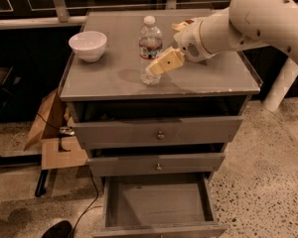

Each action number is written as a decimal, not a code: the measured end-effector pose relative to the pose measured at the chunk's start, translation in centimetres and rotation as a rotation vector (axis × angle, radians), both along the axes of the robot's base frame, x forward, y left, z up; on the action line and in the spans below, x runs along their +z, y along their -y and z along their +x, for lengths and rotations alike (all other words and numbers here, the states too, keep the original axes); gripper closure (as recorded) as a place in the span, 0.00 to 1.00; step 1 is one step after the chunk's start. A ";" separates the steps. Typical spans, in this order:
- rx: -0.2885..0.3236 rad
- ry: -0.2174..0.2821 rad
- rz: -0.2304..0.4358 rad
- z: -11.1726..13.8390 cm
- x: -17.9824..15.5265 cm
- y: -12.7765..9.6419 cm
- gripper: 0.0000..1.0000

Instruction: Place water bottle into bottom drawer

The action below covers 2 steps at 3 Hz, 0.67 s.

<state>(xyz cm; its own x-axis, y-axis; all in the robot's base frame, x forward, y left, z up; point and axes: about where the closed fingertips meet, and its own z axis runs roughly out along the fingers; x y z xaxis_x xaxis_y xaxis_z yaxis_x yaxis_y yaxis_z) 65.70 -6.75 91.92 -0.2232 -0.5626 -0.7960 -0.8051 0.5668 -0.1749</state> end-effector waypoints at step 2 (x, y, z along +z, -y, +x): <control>0.064 0.026 0.062 2.2 0.5 -4.1 0.15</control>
Offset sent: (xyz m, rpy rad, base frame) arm 0.0337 0.0596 0.0109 0.0944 -0.0457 0.0919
